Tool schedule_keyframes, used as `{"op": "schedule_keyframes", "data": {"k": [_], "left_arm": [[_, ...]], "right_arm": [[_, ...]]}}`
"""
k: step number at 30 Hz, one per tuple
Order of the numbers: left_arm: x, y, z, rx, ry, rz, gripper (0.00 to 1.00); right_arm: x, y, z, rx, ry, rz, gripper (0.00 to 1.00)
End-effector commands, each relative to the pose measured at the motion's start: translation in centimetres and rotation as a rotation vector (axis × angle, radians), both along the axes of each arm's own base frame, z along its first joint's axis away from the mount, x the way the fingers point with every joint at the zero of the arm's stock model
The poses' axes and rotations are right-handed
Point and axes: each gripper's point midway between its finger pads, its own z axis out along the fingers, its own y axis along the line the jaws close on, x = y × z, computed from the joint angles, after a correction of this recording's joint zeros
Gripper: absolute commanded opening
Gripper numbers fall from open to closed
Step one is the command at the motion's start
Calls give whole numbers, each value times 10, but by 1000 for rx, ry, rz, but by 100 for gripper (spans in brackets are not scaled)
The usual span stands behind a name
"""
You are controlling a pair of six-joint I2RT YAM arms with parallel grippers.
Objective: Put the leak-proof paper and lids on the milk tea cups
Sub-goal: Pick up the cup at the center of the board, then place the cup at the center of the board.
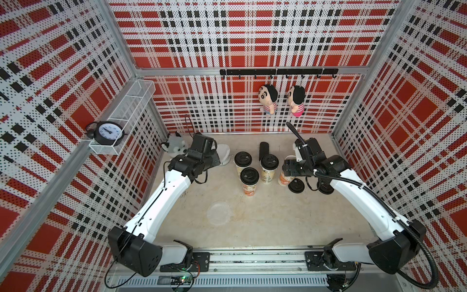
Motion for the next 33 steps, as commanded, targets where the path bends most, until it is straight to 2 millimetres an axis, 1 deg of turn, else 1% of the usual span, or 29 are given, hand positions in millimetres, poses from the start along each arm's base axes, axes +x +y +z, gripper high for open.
{"op": "schedule_keyframes", "data": {"k": [1, 4, 9, 10, 15, 19, 23, 27, 30, 33], "left_arm": [[5, -10, 16, -5, -49, -36, 0], [4, -17, 15, -6, -49, -54, 0], [2, -28, 14, -7, -50, -82, 0], [1, -30, 14, -7, -50, -87, 0], [-1, -36, 17, -7, -57, -105, 0], [-2, -42, 23, -13, -70, -120, 0], [-3, -47, 30, -17, -81, -133, 0], [-7, -57, 36, -14, -84, -153, 0], [-11, -69, 41, -12, -85, -183, 0], [-18, -87, 45, -6, -82, -228, 0]], "right_arm": [[-17, 9, 5, 21, -18, -3, 82], [-26, 26, -6, 22, -16, 21, 82], [-31, 55, -28, 57, -5, 9, 82], [-31, 59, -33, 47, -5, 4, 82], [-32, 66, -62, -33, 28, -9, 83], [-35, 69, -74, -59, 46, -9, 84], [-39, 69, -75, -54, 51, -6, 90], [-44, 66, -70, -45, 47, -12, 99], [-45, 62, -60, -31, 33, -20, 100], [-46, 58, -41, -8, 4, -33, 100]]}}
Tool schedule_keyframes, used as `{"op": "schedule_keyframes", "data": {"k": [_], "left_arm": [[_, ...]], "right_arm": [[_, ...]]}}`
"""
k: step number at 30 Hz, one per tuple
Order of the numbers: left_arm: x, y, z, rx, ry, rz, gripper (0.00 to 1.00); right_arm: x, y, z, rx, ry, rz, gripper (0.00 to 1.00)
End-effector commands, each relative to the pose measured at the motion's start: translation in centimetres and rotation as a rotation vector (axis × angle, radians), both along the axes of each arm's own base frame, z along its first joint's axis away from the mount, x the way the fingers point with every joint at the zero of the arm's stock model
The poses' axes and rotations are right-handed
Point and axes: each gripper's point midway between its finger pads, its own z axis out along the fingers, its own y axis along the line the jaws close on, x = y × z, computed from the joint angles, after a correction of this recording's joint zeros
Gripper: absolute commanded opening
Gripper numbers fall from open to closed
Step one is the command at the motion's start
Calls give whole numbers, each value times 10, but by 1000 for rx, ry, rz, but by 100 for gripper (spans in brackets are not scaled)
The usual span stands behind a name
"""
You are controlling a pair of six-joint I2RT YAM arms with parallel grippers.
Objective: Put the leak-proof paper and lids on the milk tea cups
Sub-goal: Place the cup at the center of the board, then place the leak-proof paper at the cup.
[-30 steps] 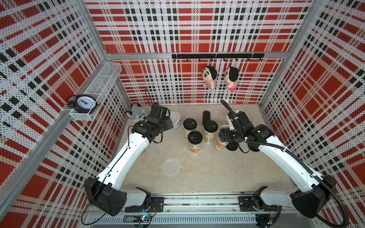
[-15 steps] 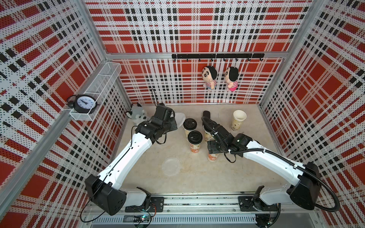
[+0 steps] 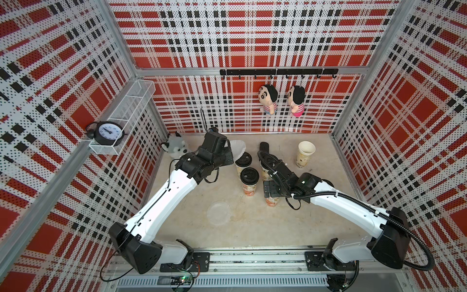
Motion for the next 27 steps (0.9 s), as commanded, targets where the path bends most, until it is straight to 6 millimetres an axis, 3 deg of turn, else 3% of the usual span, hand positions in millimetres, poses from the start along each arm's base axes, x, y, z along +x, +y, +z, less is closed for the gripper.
{"op": "schedule_keyframes", "data": {"k": [1, 4, 7, 16, 21, 27], "left_arm": [[-8, -18, 5, 29, 3, -48, 0], [-15, -36, 2, 45, 14, -94, 0], [-24, -58, -4, 61, 32, -145, 0], [-52, -130, -30, 180, 54, -287, 0], [-64, -157, -52, 254, 42, -316, 0], [-77, -180, -73, 247, 39, -355, 0]], "right_arm": [[-2, -9, 33, 32, -67, -38, 100], [0, -26, 60, 21, -118, -80, 100], [9, -57, 77, 18, -149, -154, 100], [30, -141, 81, 50, -160, -316, 100], [33, -158, 72, 56, -153, -347, 100], [33, -154, 62, 88, -131, -333, 100]]}}
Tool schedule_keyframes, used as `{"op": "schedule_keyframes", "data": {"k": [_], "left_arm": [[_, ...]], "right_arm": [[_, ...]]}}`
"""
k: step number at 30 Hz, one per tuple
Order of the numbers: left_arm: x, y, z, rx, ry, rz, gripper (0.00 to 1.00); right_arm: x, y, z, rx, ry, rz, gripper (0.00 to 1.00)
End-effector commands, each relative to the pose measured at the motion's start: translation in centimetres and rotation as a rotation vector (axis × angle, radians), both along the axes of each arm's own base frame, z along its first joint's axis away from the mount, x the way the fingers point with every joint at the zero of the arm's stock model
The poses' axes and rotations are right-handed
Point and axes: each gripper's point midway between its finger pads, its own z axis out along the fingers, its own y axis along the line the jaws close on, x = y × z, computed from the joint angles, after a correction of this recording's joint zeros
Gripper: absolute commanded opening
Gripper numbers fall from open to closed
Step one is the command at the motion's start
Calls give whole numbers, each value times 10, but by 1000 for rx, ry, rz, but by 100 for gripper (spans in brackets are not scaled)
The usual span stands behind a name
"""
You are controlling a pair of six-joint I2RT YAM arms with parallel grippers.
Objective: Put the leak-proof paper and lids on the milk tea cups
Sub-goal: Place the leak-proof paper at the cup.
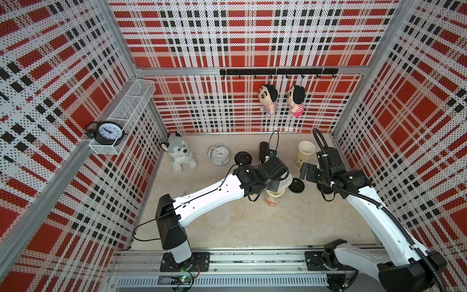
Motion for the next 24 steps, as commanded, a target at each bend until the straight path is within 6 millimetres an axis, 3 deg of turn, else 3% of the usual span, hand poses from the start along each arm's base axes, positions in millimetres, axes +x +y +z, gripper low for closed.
{"op": "schedule_keyframes", "data": {"k": [1, 8, 24], "left_arm": [[0, -7, -7, -1, -23, 7, 0], [-8, -5, -33, 64, 2, 11, 0], [3, 5, -41, 144, -54, 80, 0]], "right_arm": [[0, 3, 5, 25, -29, 19, 100], [-1, 0, 4, 21, -29, 15, 100], [-4, -2, -2, 30, -24, 6, 100]]}}
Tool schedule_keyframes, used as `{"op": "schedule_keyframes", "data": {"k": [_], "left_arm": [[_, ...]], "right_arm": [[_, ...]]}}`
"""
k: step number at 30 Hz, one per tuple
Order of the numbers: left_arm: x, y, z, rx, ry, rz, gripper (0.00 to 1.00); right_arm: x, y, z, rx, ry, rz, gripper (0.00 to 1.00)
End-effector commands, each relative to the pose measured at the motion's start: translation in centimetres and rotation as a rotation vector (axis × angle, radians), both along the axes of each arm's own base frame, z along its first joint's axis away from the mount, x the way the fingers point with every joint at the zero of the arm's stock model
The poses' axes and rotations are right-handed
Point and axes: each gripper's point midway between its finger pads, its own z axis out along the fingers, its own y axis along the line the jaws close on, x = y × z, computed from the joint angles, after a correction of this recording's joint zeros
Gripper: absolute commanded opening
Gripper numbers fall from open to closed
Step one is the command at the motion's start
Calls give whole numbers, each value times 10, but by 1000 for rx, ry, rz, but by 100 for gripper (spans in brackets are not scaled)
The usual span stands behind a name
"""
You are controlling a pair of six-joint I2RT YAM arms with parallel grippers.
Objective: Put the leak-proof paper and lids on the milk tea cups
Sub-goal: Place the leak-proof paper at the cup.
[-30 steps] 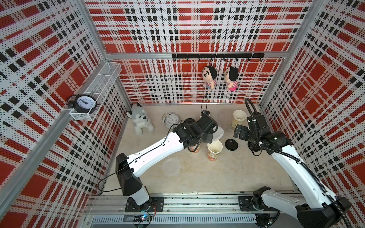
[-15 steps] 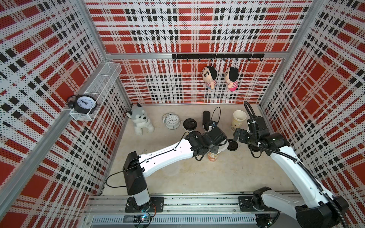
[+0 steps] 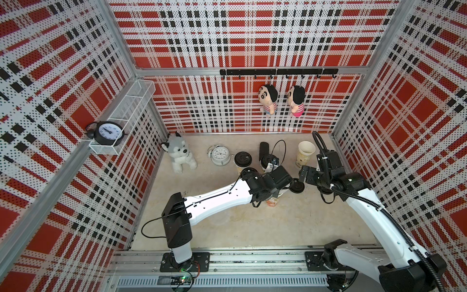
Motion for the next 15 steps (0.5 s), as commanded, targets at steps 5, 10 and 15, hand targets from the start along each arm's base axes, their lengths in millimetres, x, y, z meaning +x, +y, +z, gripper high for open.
{"op": "schedule_keyframes", "data": {"k": [5, 10, 15], "left_arm": [[-2, -2, -12, 44, 8, 3, 0], [-4, -1, -14, 62, 14, 2, 6], [-3, -1, -14, 68, 11, 6, 17]], "right_arm": [[-1, -2, 5, 15, -30, -8, 100], [-1, -2, 4, 16, -30, -8, 100], [-1, -2, 4, 19, -30, -6, 100]]}}
